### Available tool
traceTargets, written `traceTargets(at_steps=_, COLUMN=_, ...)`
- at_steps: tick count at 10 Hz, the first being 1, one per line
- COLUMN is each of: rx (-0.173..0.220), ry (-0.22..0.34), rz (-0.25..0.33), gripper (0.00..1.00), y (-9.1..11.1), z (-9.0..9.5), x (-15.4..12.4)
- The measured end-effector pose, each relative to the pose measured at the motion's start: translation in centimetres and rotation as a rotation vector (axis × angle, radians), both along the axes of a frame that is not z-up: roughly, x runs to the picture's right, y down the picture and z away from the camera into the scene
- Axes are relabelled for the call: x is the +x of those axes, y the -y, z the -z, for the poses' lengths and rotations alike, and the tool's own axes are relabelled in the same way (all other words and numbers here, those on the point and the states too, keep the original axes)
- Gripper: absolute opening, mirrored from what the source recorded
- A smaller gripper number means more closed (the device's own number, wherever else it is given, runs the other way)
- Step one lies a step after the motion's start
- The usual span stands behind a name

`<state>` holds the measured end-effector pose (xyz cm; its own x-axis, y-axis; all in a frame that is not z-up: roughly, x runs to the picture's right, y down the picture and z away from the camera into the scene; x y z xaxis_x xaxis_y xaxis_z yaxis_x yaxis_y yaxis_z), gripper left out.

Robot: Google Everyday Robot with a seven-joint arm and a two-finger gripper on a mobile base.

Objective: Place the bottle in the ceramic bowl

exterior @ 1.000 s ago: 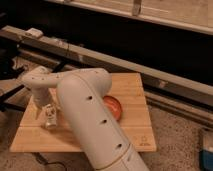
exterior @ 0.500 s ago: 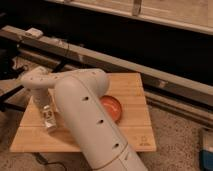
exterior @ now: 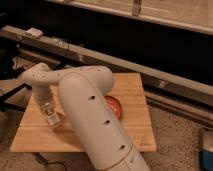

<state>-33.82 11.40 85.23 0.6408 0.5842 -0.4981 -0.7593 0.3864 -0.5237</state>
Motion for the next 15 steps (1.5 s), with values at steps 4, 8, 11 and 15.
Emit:
traceTargets(at_steps=4, rx=0.055, ry=-0.047, rz=-0.044, gripper=0.00, y=6.4, z=0.8, x=3.6)
traceTargets(at_steps=8, rx=0.063, ry=-0.104, rz=-0.091, gripper=0.00, y=9.8, z=-0.5, x=8.4)
traceTargets(at_steps=11, rx=0.058, ry=-0.187, rz=-0.155, gripper=0.00, y=10.3, z=-1.1, x=13.8)
traceTargets(at_steps=15, rx=0.067, ry=-0.268, rz=-0.221, gripper=0.00, y=11.0, z=-0.5, x=18.9)
